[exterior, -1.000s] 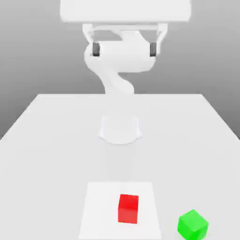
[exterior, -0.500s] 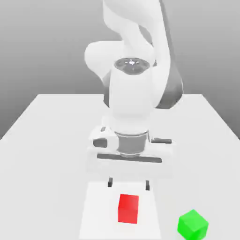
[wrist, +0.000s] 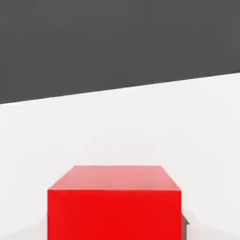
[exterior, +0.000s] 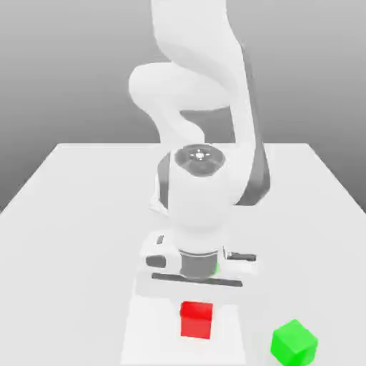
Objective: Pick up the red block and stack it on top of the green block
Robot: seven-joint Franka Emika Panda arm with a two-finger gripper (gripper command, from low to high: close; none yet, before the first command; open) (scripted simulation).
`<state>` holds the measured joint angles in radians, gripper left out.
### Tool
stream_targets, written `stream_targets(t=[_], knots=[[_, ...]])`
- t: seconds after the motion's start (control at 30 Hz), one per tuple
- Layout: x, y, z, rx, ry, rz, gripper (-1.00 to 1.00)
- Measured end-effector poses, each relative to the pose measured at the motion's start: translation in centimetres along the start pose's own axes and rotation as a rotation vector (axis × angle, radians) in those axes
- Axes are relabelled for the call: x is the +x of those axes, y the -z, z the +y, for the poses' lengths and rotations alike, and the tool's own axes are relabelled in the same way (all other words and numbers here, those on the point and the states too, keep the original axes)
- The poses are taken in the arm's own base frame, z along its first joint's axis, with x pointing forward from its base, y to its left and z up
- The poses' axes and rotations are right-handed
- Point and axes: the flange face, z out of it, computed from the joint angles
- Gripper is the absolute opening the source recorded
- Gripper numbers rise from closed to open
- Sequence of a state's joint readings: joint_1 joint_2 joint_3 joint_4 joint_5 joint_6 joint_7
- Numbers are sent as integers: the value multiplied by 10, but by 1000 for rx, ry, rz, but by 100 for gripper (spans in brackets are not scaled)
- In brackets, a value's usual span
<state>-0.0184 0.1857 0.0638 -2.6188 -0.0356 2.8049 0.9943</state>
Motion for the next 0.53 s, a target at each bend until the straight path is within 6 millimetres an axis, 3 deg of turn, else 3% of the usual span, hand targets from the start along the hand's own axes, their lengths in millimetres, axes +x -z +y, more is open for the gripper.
stream_targets(t=[0.07,0.17,0.27,0.33,0.4,0.43,0.53], knots=[[-4,20,-5,0,27,0,-100],[-34,37,-56,-1,248,-1,-100],[-79,54,-110,-1,500,-2,-100],[-94,43,-126,0,575,-1,-100],[-98,18,-130,0,594,-1,-100],[-99,5,-130,0,598,-1,100],[-99,5,-130,0,598,-1,100]])
